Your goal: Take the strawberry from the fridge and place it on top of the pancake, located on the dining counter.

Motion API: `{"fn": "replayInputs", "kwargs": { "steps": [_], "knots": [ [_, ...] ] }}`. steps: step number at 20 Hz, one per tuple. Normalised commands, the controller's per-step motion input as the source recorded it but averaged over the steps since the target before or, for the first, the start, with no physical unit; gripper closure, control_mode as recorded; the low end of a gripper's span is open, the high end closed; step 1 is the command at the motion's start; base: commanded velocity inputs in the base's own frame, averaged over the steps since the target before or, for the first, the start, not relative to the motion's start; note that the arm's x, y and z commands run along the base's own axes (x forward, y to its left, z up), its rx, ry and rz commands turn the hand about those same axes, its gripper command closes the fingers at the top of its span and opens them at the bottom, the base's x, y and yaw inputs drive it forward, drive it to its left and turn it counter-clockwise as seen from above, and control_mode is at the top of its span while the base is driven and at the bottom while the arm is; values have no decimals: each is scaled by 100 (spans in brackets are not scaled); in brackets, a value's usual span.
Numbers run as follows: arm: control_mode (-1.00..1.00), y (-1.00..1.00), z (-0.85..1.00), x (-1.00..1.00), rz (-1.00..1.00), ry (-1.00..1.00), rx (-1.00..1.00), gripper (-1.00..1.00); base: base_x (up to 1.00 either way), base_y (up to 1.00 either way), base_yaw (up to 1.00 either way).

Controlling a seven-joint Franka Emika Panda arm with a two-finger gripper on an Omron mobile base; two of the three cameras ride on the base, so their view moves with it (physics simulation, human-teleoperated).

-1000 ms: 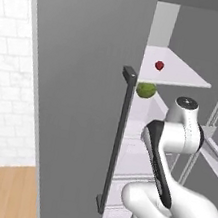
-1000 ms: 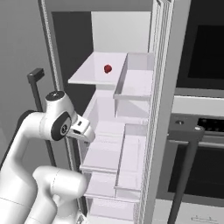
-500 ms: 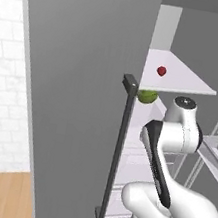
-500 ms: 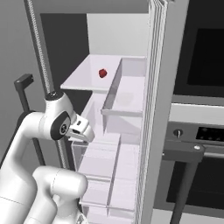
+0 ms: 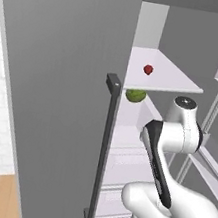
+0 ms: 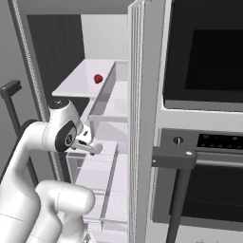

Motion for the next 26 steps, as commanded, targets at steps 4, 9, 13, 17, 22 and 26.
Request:
{"fn": "replayInputs", "kwargs": {
  "steps": [4, 9, 13, 17, 22, 26],
  "knots": [
    [100, 0, 0, 0, 0, 0, 0, -100, 6, 0, -3],
    [100, 0, 0, 0, 0, 0, 0, -100, 6, 0, 0],
    [100, 0, 0, 0, 0, 0, 0, -100, 5, 0, 0],
    [-100, 0, 2, 5, 5, -8, 0, -100, 2, 0, 0],
    [-100, 6, 61, 5, 13, -37, -2, -100, 0, 0, 0],
    [-100, 0, 100, 2, 19, -36, 0, -100, 0, 0, 0]
  ]
}}
